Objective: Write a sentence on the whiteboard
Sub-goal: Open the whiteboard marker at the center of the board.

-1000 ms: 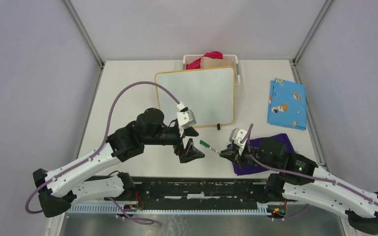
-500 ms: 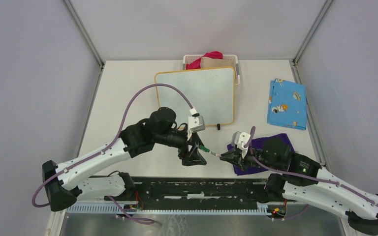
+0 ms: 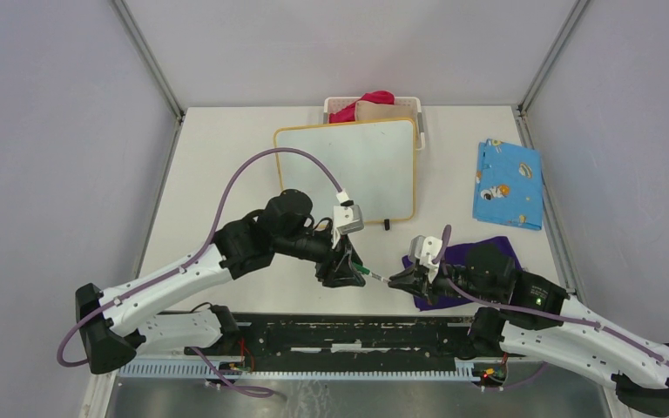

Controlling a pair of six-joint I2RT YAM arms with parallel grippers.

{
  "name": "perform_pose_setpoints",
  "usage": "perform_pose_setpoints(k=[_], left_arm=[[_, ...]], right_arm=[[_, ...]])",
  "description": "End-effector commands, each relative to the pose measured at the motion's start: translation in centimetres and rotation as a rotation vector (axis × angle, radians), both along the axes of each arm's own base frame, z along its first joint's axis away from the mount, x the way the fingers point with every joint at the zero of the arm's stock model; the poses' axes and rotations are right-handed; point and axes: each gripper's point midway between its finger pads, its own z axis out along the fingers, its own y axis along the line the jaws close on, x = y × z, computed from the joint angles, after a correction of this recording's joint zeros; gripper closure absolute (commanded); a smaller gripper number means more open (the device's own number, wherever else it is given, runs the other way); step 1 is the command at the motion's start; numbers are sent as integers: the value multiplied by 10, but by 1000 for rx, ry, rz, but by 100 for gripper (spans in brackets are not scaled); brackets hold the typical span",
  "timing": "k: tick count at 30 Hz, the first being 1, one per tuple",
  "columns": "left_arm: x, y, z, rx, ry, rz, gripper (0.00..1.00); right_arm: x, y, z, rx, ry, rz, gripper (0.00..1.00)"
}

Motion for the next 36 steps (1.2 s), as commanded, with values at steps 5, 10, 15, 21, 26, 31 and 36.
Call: perform_pose_setpoints(k=[5,10,15,21,26,31,36], left_arm=[[-2,-7,14,-53,-42,-53,57],[-4,-8,10,-43,-32,-66,68],[-3,-7,9,-44,-38,-68,80],[-4,-7,8,-44,-40,-74,98],[-3,-5,8,-52,-51,-61,98],[8,-2,18,-98,-84,37,98],[24,7,40,-191,-122,188,98]], right_arm=[[-2,6,33,85,-46,31,100],[-2,7,33,88,-46,33,100],[-4,8,32,83,-39,46,100],[-6,9,34,85,-39,58,100],[-5,9,39,99,-44,52,94],[2,9,59,217,-42,-14,44],[16,0,91,378,-73,-127,29]])
